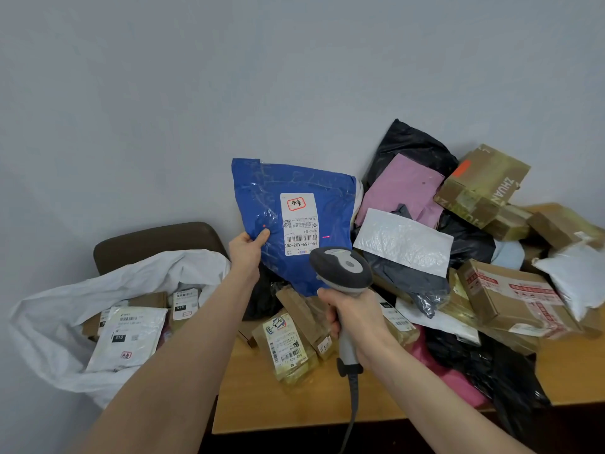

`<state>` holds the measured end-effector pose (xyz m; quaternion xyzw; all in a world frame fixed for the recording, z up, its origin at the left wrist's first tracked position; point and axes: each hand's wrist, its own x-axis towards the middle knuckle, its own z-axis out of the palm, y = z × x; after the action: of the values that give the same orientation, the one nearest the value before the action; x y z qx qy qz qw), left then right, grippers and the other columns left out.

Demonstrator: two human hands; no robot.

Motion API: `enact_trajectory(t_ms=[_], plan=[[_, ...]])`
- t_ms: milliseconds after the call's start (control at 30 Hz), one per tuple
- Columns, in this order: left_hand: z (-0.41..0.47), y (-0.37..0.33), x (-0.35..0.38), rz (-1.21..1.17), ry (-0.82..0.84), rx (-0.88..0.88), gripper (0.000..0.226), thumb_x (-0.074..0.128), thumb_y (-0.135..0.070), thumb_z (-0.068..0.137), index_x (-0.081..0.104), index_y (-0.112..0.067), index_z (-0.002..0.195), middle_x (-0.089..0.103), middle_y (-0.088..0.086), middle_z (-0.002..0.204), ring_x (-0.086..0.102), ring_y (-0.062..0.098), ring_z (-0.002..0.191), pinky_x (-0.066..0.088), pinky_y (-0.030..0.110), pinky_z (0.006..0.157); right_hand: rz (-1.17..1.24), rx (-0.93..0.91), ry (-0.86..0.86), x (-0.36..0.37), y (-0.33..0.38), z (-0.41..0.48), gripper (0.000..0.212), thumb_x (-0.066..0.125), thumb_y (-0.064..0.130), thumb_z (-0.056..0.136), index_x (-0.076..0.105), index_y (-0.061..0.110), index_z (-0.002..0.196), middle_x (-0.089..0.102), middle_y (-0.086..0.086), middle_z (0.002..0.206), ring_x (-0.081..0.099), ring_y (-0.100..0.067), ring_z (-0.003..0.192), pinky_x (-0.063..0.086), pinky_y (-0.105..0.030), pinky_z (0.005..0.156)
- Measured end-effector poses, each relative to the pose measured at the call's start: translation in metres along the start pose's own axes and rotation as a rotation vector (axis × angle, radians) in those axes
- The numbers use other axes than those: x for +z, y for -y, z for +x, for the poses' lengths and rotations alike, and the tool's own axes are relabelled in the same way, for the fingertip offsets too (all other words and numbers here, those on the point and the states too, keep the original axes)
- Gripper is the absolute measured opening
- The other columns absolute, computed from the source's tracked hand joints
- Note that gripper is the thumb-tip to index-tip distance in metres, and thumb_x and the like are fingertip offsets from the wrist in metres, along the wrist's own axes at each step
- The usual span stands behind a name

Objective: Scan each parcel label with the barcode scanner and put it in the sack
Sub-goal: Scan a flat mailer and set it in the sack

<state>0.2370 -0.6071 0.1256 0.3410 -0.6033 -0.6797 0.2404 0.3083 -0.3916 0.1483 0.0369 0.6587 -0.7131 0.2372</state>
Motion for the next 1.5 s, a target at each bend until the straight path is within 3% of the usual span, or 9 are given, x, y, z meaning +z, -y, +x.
enact_trajectory(t_ms=[233,467,600,733,967,1033,1167,1367,1500], plan=[[-0.009,-0.001,0.0,-0.008,-0.006,0.012,0.014,0.062,-0.012,0.092,0.058,-0.006,0.104,0.063,0.003,0.101,0.063,0.019,0.09,0.052,0.025,0.068,0.01,-0.002,0.013,-0.004,0.001,-0.007,0.03,0.069,0.01,0.082,0.054,0.007,0.056,0.05,-0.005,0.047,0.042,-0.012,0.036,0.037,-0.022,0.042],[-0.013,-0.004,-0.001,-0.047,0.008,0.017,0.014,0.062,-0.011,0.092,0.058,-0.006,0.103,0.063,0.002,0.099,0.063,0.011,0.079,0.053,0.025,0.067,0.023,-0.005,0.027,-0.005,0.001,-0.01,0.029,0.069,0.009,0.082,0.054,0.005,0.057,0.05,-0.004,0.046,0.042,-0.013,0.035,0.037,-0.022,0.04],[-0.02,-0.013,-0.007,-0.081,0.011,0.025,0.013,0.062,-0.01,0.092,0.058,-0.006,0.104,0.065,0.001,0.095,0.063,0.011,0.077,0.053,0.024,0.066,0.074,-0.017,0.047,0.0,0.004,-0.008,0.021,0.071,0.012,0.083,0.058,0.005,0.068,0.055,-0.005,0.05,0.045,-0.012,0.037,0.039,-0.022,0.042],[-0.016,-0.04,-0.042,-0.076,-0.046,0.108,0.013,0.063,-0.007,0.091,0.06,-0.005,0.103,0.067,0.008,0.097,0.064,0.019,0.083,0.055,0.03,0.077,0.15,-0.05,0.098,0.021,0.019,0.004,0.013,0.069,0.012,0.086,0.06,0.007,0.078,0.058,-0.005,0.049,0.046,-0.013,0.04,0.04,-0.023,0.042],[0.002,-0.074,-0.178,0.064,-0.319,0.204,0.018,0.061,-0.011,0.093,0.057,-0.005,0.109,0.063,0.004,0.1,0.063,0.019,0.086,0.051,0.021,0.064,0.137,0.032,0.249,0.116,0.018,0.025,0.011,0.069,0.012,0.086,0.06,0.008,0.082,0.057,-0.004,0.05,0.045,-0.012,0.039,0.041,-0.024,0.046],[0.012,-0.067,-0.221,0.16,-0.39,0.227,0.017,0.061,-0.011,0.092,0.061,-0.004,0.107,0.066,0.009,0.1,0.062,0.019,0.083,0.053,0.026,0.069,0.128,0.063,0.264,0.146,0.01,0.032,0.011,0.069,0.012,0.085,0.061,0.005,0.085,0.056,-0.003,0.048,0.045,-0.012,0.038,0.042,-0.024,0.047],[0.05,-0.031,-0.297,0.371,-0.506,0.186,0.014,0.066,-0.016,0.087,0.059,-0.012,0.075,0.067,0.014,0.085,0.059,0.024,0.076,0.052,0.046,0.08,0.099,0.117,0.267,0.214,-0.012,0.056,0.01,0.068,0.014,0.088,0.06,0.007,0.086,0.056,-0.005,0.055,0.047,-0.011,0.041,0.043,-0.023,0.045],[0.144,0.04,-0.36,0.446,-0.504,0.08,0.023,0.061,-0.016,0.09,0.055,0.001,0.076,0.056,0.016,0.07,0.05,0.025,0.064,0.044,0.04,0.062,0.029,0.207,0.218,0.318,-0.068,0.117,0.009,0.068,0.019,0.088,0.063,0.012,0.09,0.059,-0.006,0.063,0.051,-0.015,0.052,0.045,-0.027,0.052],[0.219,0.107,-0.4,0.39,-0.44,-0.077,0.012,0.065,-0.013,0.088,0.059,-0.005,0.083,0.067,0.018,0.085,0.063,0.032,0.079,0.054,0.045,0.077,-0.024,0.302,0.173,0.388,-0.105,0.165,0.011,0.066,0.017,0.089,0.062,0.009,0.083,0.057,-0.005,0.057,0.049,-0.014,0.048,0.043,-0.026,0.049]])
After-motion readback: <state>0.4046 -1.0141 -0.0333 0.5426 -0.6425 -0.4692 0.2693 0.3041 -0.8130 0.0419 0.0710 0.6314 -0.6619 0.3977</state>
